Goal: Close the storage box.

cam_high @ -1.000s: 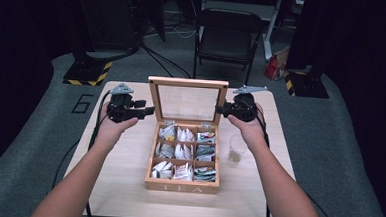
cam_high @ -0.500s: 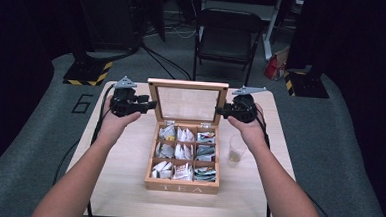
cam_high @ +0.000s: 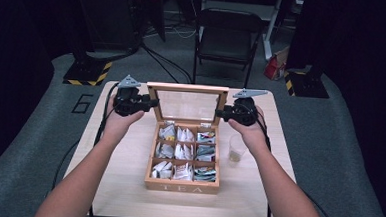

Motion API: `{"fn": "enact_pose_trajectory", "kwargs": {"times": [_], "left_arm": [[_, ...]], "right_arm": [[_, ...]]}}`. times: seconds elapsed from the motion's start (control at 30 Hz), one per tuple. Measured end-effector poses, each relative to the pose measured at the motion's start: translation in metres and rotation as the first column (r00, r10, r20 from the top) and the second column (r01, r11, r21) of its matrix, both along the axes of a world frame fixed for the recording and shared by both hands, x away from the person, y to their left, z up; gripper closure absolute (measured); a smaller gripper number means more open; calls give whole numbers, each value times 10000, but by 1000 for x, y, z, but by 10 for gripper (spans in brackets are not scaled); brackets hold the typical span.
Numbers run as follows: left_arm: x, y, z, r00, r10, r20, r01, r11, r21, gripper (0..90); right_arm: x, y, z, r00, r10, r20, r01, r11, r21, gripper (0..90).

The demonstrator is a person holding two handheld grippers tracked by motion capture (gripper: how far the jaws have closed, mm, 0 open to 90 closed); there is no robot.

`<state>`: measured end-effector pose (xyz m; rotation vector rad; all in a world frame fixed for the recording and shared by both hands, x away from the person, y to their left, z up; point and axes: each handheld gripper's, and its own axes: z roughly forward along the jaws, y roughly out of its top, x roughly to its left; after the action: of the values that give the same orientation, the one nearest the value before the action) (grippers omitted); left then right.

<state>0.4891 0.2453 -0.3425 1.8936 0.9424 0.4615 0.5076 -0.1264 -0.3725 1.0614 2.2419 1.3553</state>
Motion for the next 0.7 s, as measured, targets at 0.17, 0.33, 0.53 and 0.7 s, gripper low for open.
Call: {"fn": "enact_pose_trajectory", "kwargs": {"times": [0.17, 0.33, 0.53, 0.7], "left_arm": [[-3, 1, -1, 10000, -48, 12, 48, 10000, -61, 621], [-8, 1, -2, 9999, -132, 29, 132, 9999, -14, 618], [-14, 2, -3, 9996, -278, 19, 277, 9996, 61, 614], [-23, 2, 1, 9991, -386, 157, 384, 9991, 151, 606]], "right_arm": [[-6, -1, 3, 9998, 113, 139, -112, 9999, -60, 566], [-15, -1, 12, 9996, 141, 227, -140, 9999, -51, 555], [-26, 1, 22, 9979, 279, 588, -260, 9991, -333, 516], [-35, 1, 30, 9969, 299, 727, -287, 9994, -171, 522]]}}
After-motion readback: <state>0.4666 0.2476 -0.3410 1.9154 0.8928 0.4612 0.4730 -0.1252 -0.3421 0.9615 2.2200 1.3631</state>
